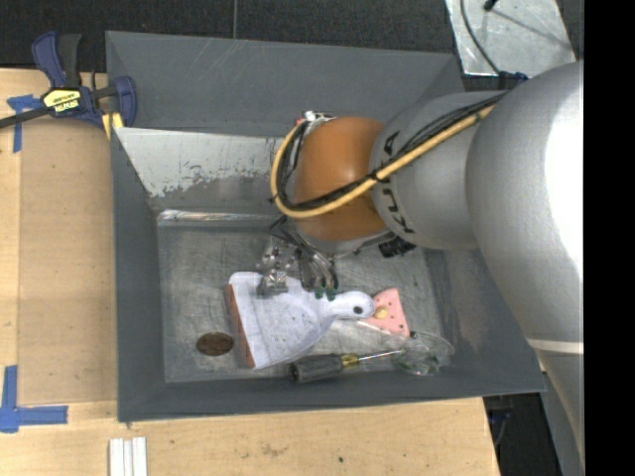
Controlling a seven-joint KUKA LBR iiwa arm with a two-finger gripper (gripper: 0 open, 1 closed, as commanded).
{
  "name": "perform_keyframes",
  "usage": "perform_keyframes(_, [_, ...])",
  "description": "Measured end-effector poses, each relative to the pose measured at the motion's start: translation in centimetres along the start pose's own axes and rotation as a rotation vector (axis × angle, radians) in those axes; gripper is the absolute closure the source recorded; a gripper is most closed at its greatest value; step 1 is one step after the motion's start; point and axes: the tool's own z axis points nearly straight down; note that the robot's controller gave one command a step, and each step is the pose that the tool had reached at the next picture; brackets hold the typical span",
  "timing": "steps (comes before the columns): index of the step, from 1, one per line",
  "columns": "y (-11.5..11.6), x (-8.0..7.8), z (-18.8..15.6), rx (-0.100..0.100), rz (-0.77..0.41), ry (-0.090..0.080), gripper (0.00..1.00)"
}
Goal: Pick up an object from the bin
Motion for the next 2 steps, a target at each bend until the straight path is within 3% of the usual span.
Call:
perform_keyframes(1, [0.0,0.0,0.0,0.000,0.000,0.000,1.00])
perform_keyframes(2, [0.6,0.6,-5.3,0.004,0.002,0.013,1.00])
